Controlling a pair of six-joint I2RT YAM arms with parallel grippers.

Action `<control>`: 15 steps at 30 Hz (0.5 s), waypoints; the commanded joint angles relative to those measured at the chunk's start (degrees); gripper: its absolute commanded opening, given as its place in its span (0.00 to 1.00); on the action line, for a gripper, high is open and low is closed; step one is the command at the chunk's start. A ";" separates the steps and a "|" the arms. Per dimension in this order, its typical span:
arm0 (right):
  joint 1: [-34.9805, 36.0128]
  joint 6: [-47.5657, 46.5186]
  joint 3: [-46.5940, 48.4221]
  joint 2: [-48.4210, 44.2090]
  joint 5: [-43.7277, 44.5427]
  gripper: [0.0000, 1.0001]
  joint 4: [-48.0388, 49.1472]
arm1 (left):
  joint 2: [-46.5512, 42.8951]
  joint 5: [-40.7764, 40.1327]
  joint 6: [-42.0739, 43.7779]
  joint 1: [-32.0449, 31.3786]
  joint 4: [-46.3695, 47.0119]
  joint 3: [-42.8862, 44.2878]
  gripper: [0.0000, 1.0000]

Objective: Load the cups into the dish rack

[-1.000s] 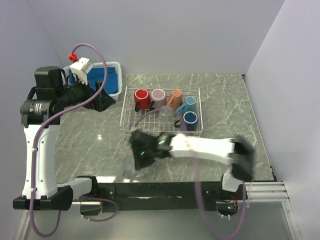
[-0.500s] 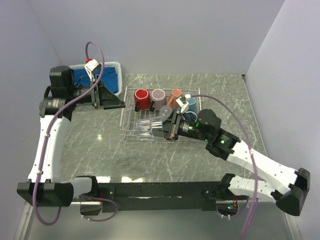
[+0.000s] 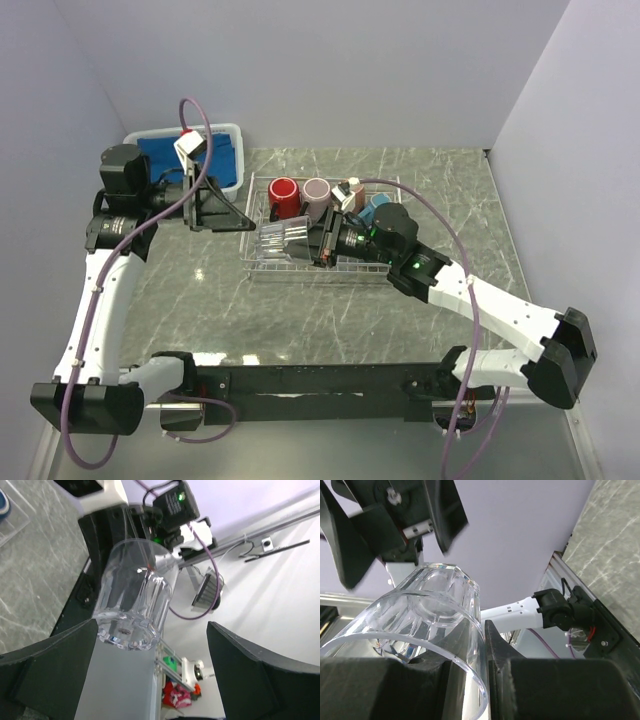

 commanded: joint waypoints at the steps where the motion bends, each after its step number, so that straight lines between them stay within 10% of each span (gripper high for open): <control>1: -0.31 2.36 4.21 2.19 -2.34 0.00 7.96 | -0.89 -4.79 15.84 -2.82 -16.36 2.45 0.97; 3: -0.31 2.89 4.82 3.59 -2.69 0.00 8.94 | 3.06 -10.35 31.54 -6.95 -30.60 9.80 0.96; 15: -0.39 3.85 6.58 6.85 -4.19 0.00 11.40 | 3.78 -15.73 34.35 -9.16 -32.15 7.48 0.96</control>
